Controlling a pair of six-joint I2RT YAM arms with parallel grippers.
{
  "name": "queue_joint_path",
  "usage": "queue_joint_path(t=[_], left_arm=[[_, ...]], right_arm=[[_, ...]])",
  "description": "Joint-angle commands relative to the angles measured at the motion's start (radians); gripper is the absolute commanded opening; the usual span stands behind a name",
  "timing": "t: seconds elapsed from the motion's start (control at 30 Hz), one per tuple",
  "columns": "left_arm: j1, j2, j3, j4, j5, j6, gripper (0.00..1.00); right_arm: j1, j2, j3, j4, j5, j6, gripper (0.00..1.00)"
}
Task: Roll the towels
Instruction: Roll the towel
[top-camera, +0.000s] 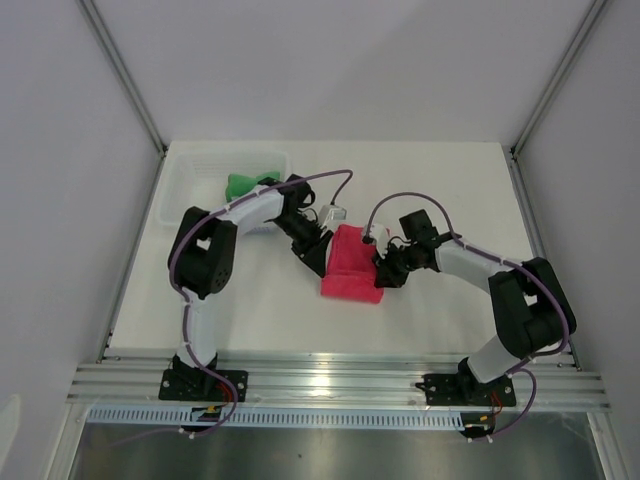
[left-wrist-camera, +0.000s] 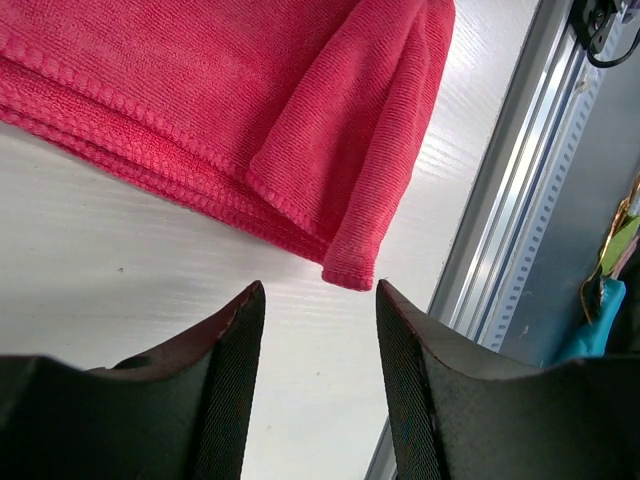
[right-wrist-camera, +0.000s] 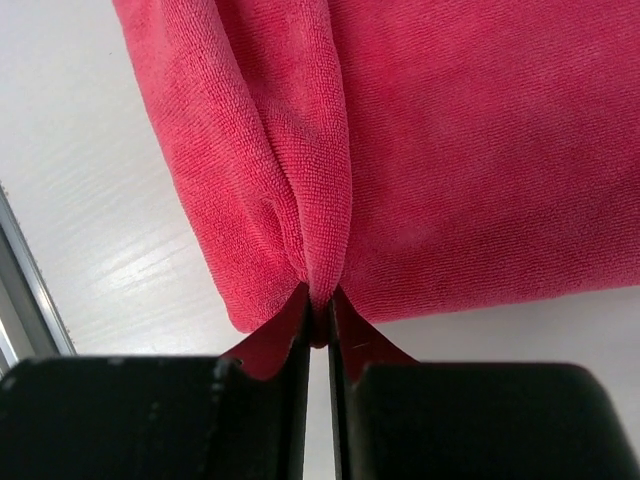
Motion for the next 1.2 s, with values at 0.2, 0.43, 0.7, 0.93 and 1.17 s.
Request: queue_joint_path(t=[0.2,0.43,0.7,0.93,1.17], left_arm=[[-0.047,0.007,0.082,0.017,0.057,0.058,0.54],[-0.070,0.073,0.122,-0.034,0.057,0.053,0.36],[-0.075,0.098,0.130,-0.032,0.073,0.001,0.01],[-0.073,0.109,0.159,0.056,0.022,-0.140,0.01],[-0.075,0.130,0.160,0.067,-0.045,-0.186,0.01]], right_arm=[[-0.018,0.035,0.057,0.037,0.065,0.063,0.20],[-0.031,0.038,0.065,0.051,0.066,0.094,0.28],[-0.041,0.019,0.065,0.060,0.083,0.121,0.32],[-0.101,-0.102,0.069,0.099,0.083,0.201,0.34],[-0.103,-0.191,0.051,0.089,0.076,0.239,0.37]])
